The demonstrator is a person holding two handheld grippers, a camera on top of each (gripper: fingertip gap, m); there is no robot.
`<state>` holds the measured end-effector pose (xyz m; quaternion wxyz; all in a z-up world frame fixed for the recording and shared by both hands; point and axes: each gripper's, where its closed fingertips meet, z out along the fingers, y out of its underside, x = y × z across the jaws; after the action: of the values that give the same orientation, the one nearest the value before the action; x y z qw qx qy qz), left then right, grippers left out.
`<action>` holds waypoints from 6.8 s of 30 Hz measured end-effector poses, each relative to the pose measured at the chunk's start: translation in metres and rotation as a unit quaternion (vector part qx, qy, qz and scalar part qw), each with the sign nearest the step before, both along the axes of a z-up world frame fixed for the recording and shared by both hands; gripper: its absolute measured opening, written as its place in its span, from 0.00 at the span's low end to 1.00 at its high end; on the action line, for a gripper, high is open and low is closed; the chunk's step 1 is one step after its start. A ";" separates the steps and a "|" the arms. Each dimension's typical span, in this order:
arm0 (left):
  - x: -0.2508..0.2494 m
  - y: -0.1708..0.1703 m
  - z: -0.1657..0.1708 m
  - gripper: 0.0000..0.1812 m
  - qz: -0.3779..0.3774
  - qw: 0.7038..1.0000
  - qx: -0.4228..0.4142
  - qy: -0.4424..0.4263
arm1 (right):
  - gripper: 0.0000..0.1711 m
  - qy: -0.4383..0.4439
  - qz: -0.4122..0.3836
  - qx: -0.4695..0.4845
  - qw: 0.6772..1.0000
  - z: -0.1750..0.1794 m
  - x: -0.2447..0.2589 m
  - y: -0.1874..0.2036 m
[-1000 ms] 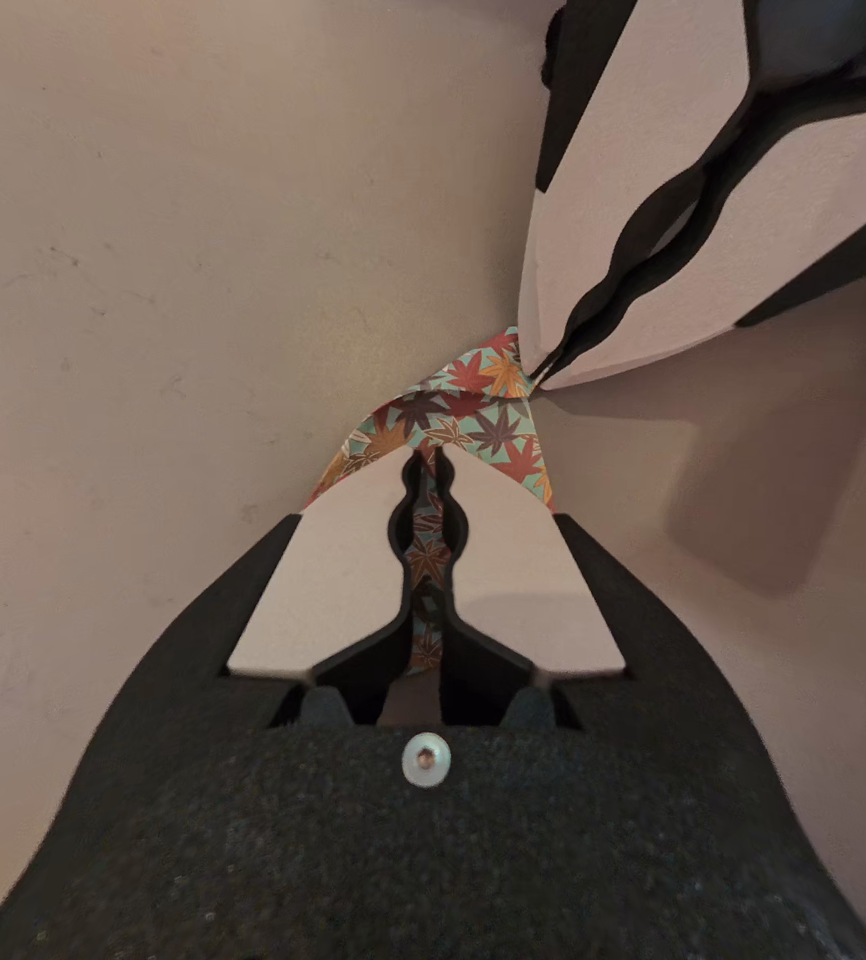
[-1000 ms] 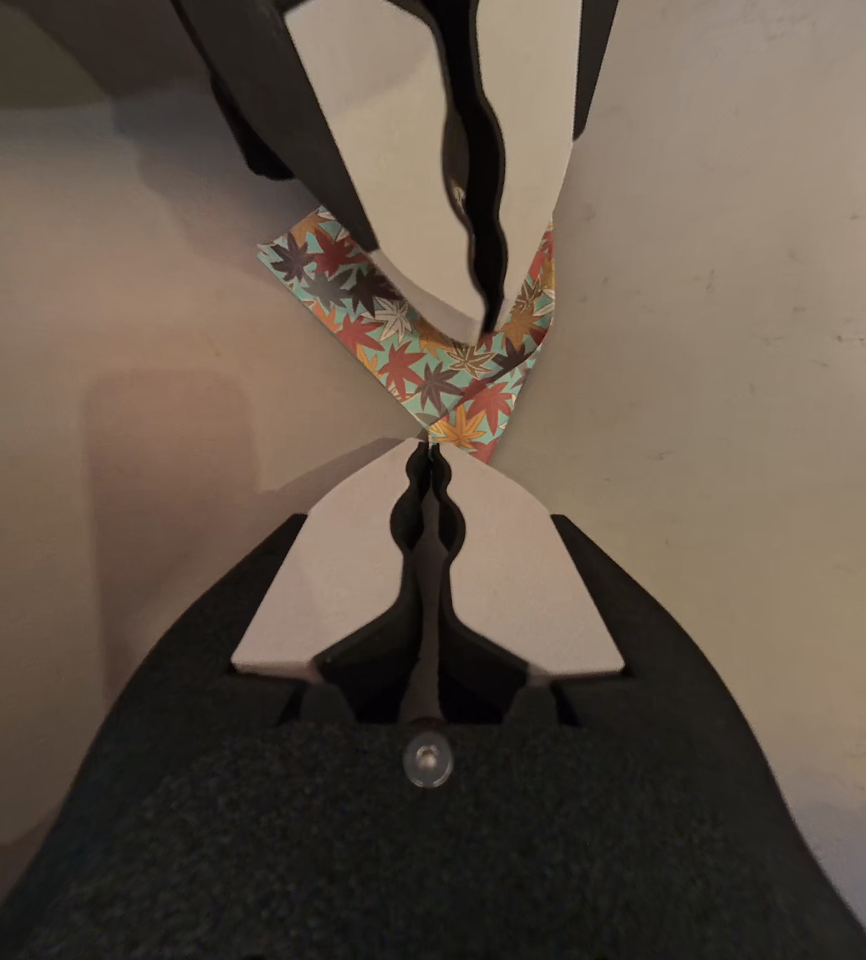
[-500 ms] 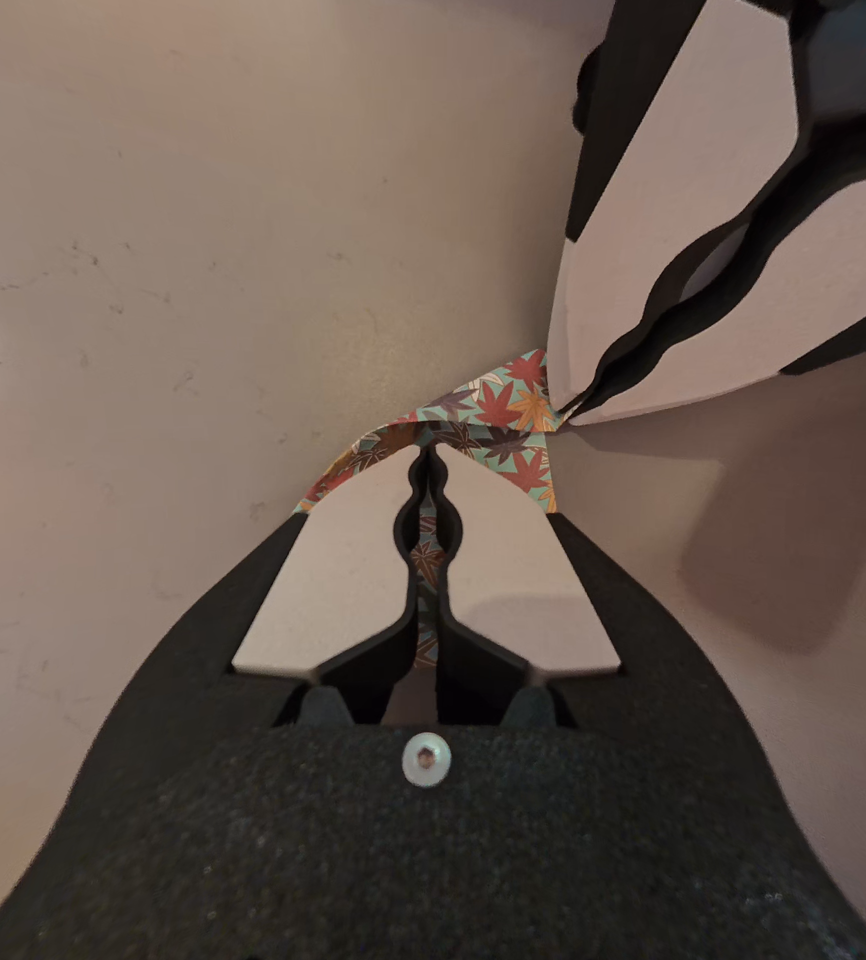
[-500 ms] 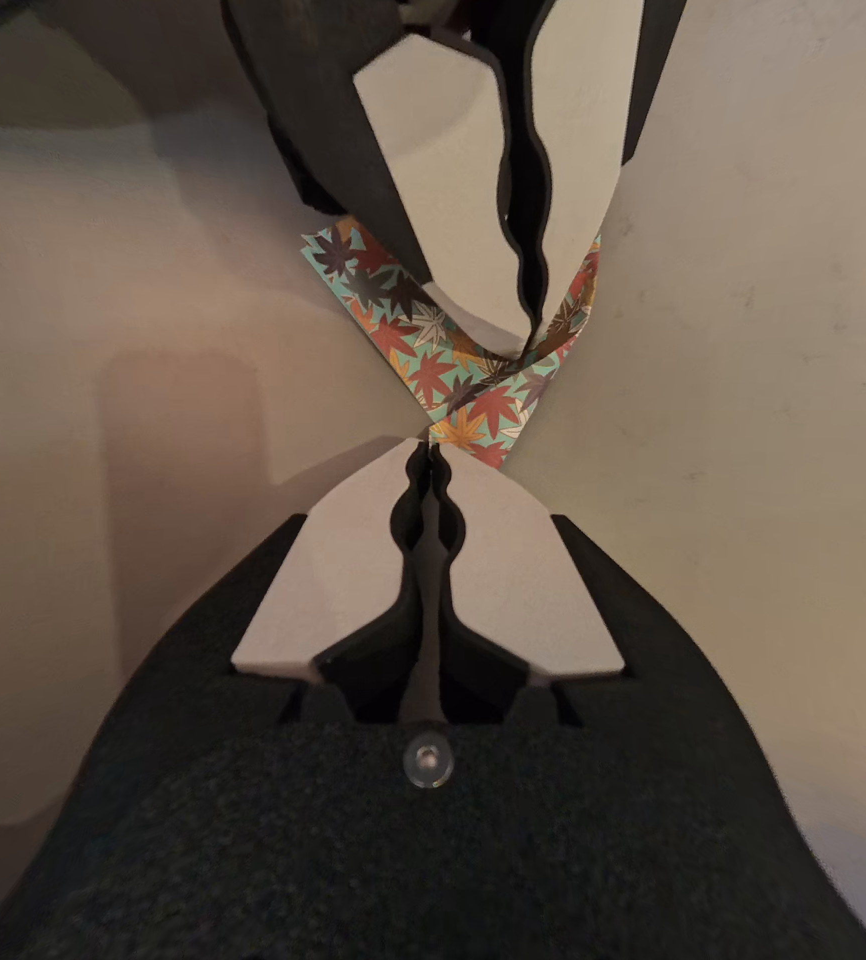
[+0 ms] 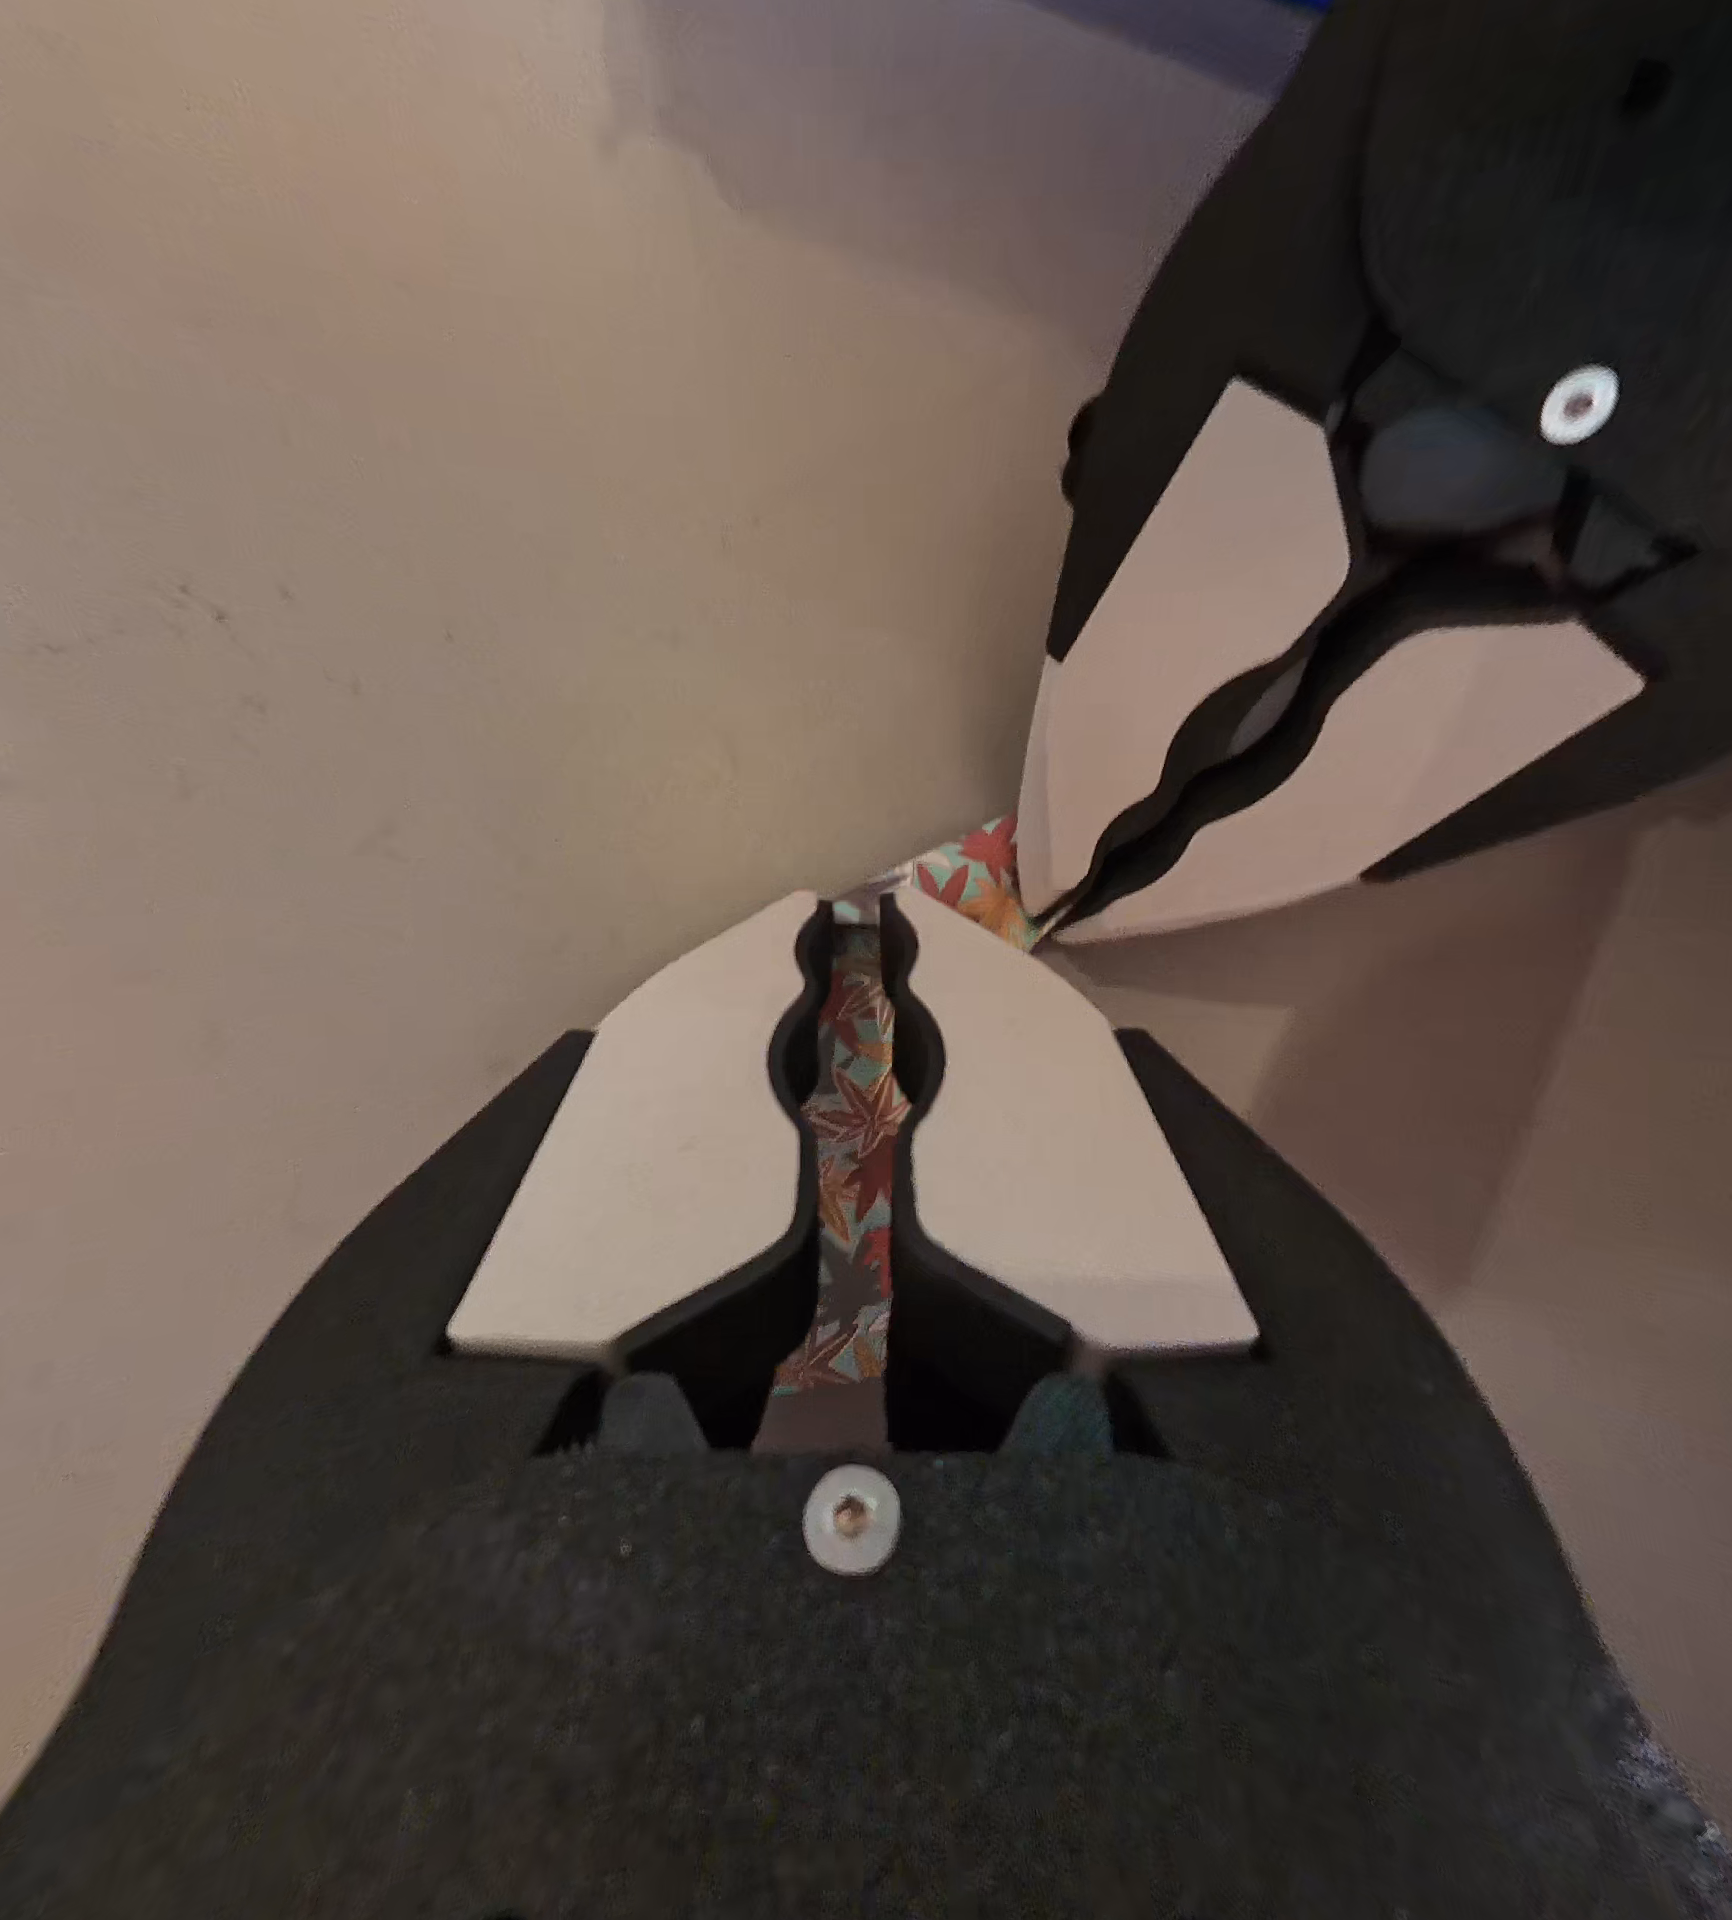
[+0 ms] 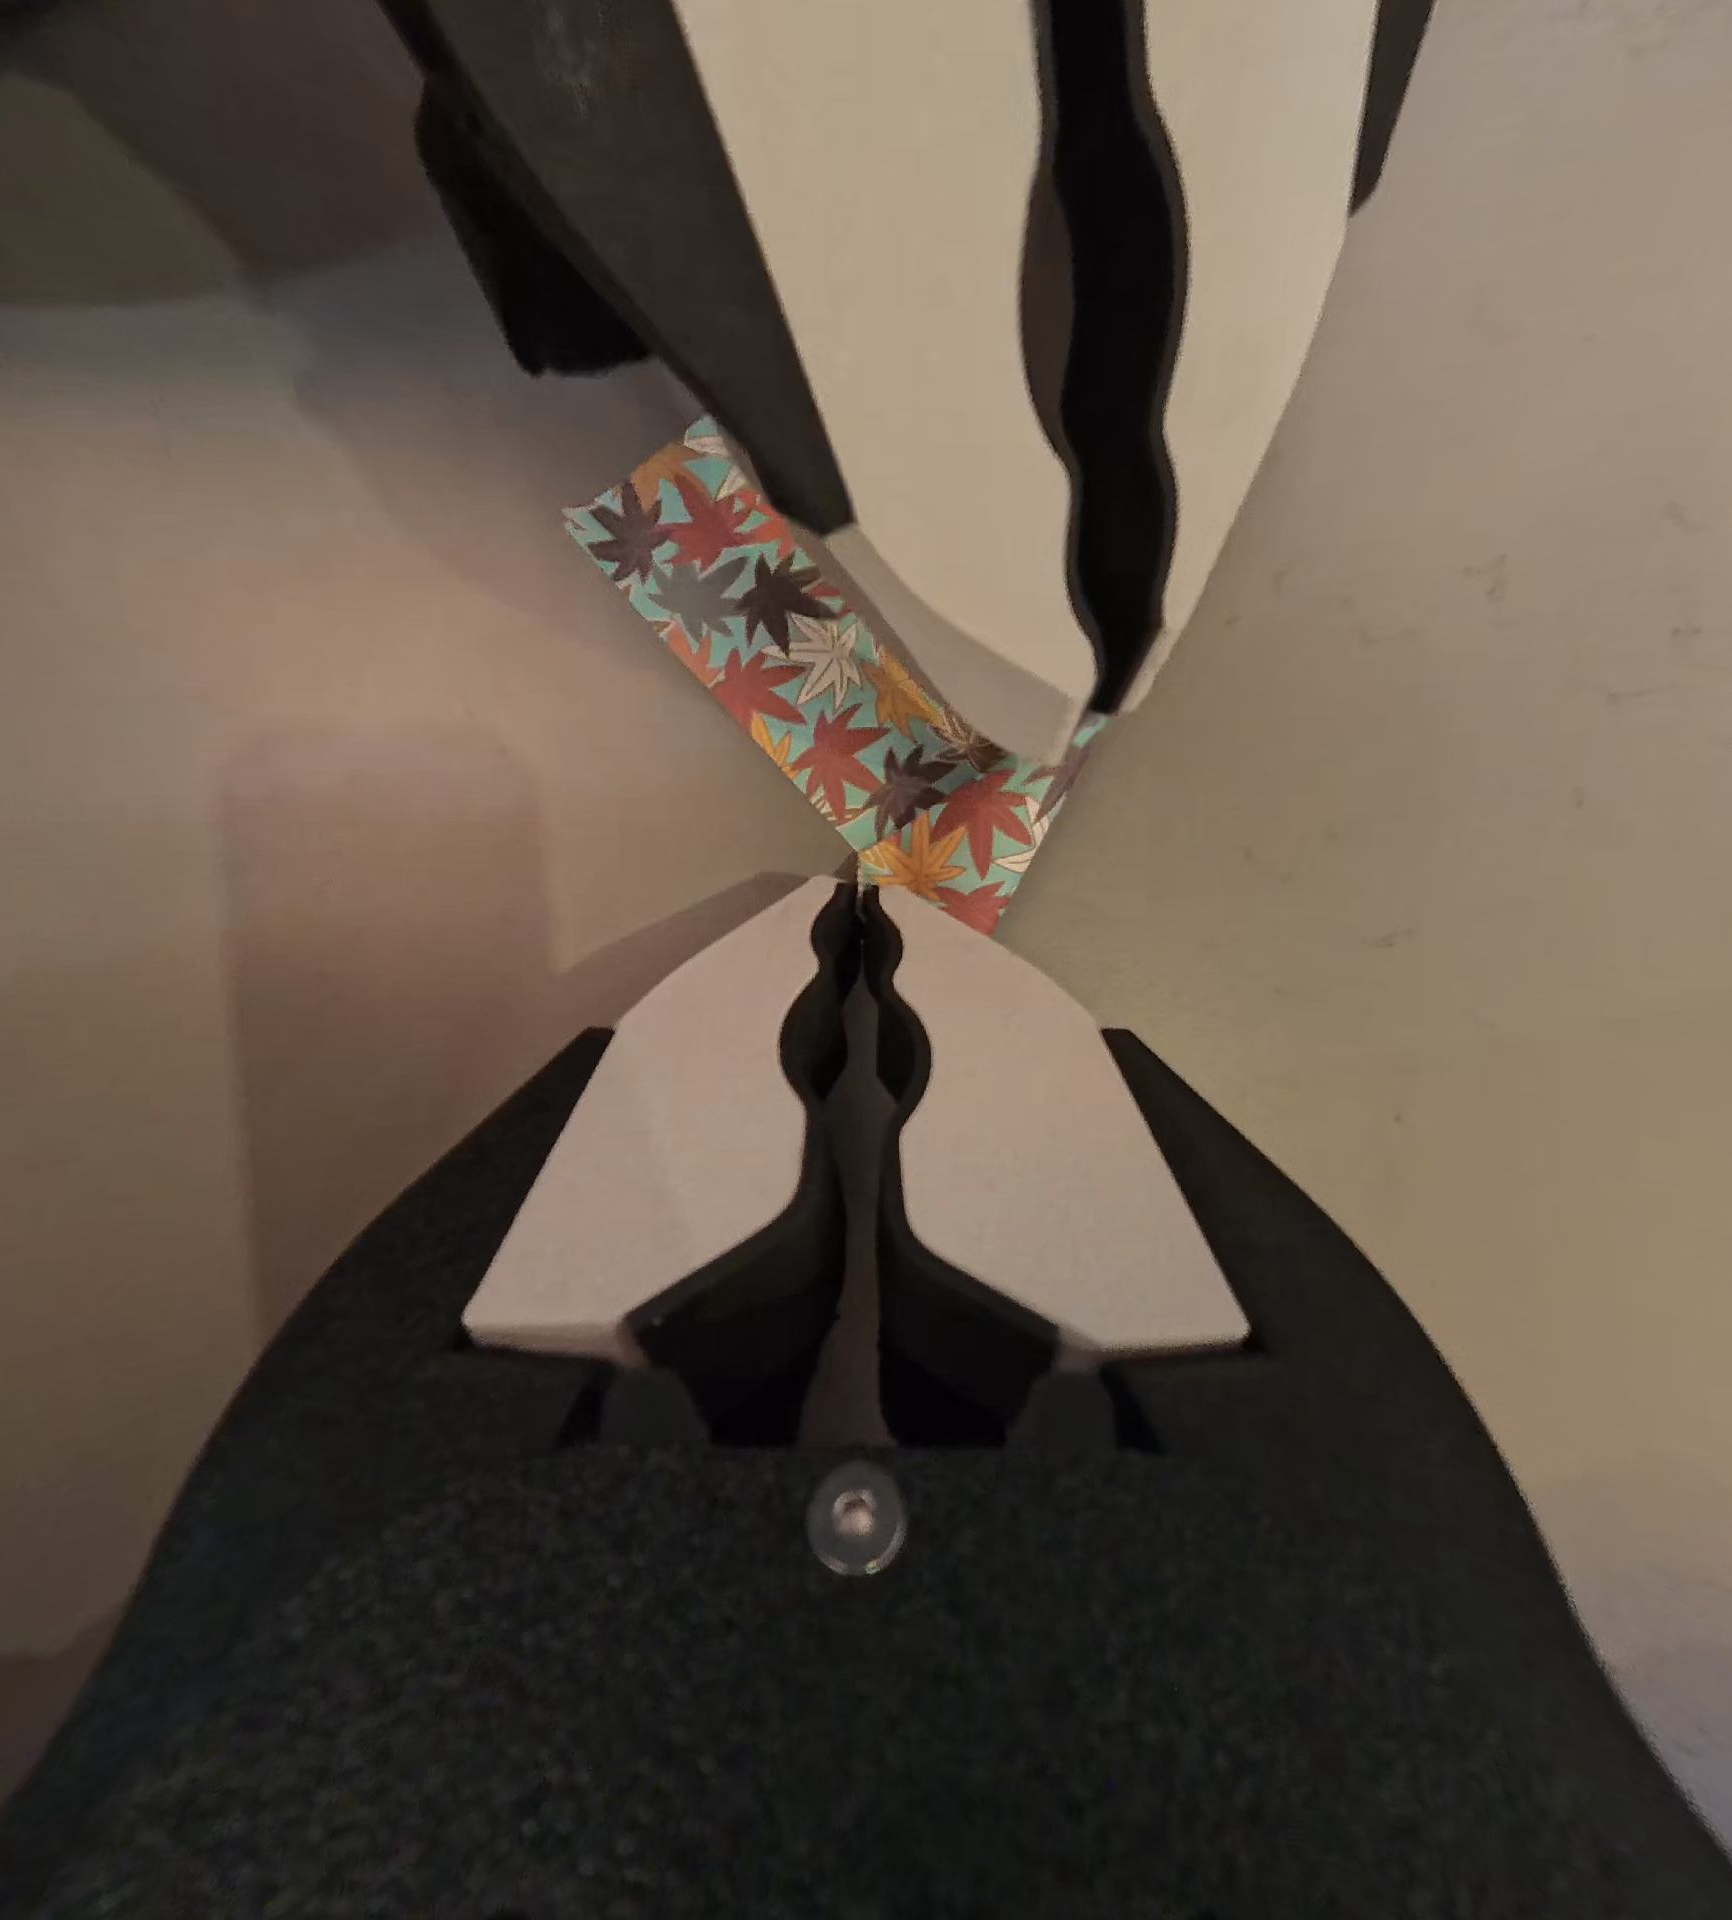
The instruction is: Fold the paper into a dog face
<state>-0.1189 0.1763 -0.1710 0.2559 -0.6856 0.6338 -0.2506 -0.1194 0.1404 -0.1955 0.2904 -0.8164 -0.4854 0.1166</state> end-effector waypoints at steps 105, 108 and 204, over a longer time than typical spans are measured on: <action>-0.005 0.013 -0.023 0.00 0.078 0.997 -0.025 0.001 | 0.21 0.040 0.030 -0.040 0.998 0.002 -0.011 -0.022; -0.005 0.013 -0.023 0.00 0.073 0.997 -0.017 0.004 | 0.21 0.042 0.039 -0.038 0.998 0.002 -0.011 -0.022; -0.004 0.009 -0.024 0.00 0.072 0.997 0.019 0.015 | 0.00 0.076 -0.096 0.051 0.991 0.030 -0.001 0.004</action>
<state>-0.1233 0.1854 -0.1947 0.2771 -0.7278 0.5914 -0.2093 -0.1202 0.1446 -0.1654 0.3777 -0.8320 -0.3867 0.1245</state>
